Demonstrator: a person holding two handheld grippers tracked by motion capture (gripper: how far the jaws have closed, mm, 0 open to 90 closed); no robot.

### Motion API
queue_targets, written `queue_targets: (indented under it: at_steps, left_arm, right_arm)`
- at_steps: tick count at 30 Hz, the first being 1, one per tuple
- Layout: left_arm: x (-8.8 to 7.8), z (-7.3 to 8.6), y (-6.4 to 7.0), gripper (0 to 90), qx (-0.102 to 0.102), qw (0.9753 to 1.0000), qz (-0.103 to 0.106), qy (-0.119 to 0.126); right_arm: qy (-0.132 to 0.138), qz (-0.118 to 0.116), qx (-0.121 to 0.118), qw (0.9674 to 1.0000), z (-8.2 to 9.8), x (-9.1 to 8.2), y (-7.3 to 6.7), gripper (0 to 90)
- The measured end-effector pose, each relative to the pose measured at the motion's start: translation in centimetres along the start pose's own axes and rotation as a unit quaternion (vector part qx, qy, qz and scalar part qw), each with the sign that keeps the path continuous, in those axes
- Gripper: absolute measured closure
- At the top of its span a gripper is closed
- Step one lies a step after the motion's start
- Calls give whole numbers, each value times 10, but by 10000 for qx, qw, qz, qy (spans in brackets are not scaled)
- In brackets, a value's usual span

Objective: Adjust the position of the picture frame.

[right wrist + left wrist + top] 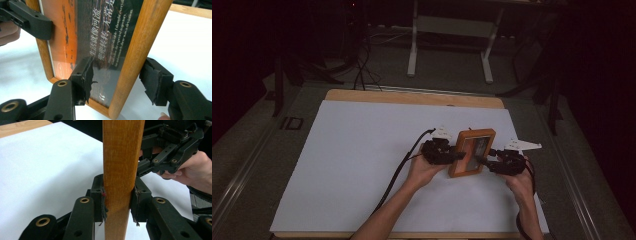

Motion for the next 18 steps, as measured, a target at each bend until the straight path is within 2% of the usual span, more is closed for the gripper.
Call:
queue_targets:
  at_steps: [4, 10, 18]
  left_arm:
    - [-11, 1, -5, 691, -121, 9999, 41, 106]
    - [-25, 1, -9, 691, -95, 9998, 10, 177]
    - [-45, 1, -15, 690, -192, 9992, 89, 345]
  right_arm:
    - [90, -91, 28, 9999, -4, 5, -6, 473]
    - [176, -219, 61, 9996, -10, 9, -15, 502]
    - [246, -304, -17, 9992, -21, 12, -28, 548]
Point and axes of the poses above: each handheld gripper's, and its own axes: x roughly forward along the jaws, z roughly out of its underside, y roughly to its right, the point moved 9 cm from there along x, roughly forward along the jaws
